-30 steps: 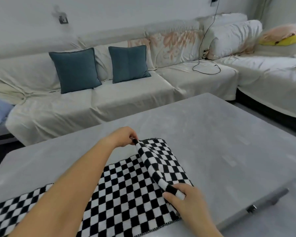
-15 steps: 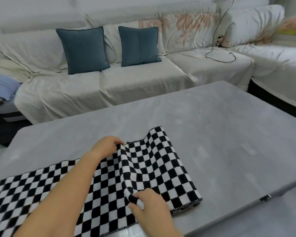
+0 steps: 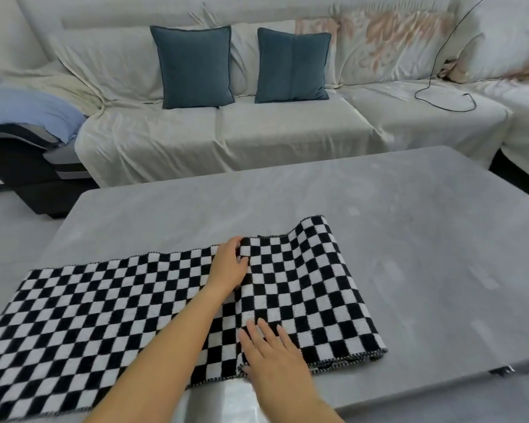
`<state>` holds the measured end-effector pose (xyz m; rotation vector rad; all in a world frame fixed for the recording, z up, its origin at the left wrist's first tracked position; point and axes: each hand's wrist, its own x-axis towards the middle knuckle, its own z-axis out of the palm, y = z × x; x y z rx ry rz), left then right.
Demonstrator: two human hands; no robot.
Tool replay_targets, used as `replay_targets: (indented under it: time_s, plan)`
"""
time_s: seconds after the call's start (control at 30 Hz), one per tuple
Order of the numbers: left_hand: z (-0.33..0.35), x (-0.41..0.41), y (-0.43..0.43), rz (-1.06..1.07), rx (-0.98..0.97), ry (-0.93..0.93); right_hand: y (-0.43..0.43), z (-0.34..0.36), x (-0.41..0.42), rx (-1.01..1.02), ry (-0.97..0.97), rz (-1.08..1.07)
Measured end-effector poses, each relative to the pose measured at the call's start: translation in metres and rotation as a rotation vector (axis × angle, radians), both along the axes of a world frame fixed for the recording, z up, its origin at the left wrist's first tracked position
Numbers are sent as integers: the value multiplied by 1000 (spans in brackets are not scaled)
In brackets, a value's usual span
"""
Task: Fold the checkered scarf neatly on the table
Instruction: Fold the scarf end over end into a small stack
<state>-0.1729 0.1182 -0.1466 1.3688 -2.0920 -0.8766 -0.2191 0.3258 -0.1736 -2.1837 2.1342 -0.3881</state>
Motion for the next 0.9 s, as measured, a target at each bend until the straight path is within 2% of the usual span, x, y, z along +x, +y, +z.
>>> replay_targets:
  time_s: [0.17,0.23,0.4,0.57,0.7,0.9]
  plan:
    - [5,5,-10,88,-47,86,-9,9,9,-87,-66,-30]
    - [6,13,-11,123,-64,85,-12,14,16,-60,-81,-17]
    - [-7,27,-3,82,-49,-58,-9,-1,21,37,-25,31]
    - [-11,17,3,91,-111,-152,-8,-5,14,-39,65,12]
    - [-17,13,-4,121,-25,-280,-10,3,11,11,11,-35]
    - [-14,17,-1,10,95,-114,-12,8,10,132,-59,-81]
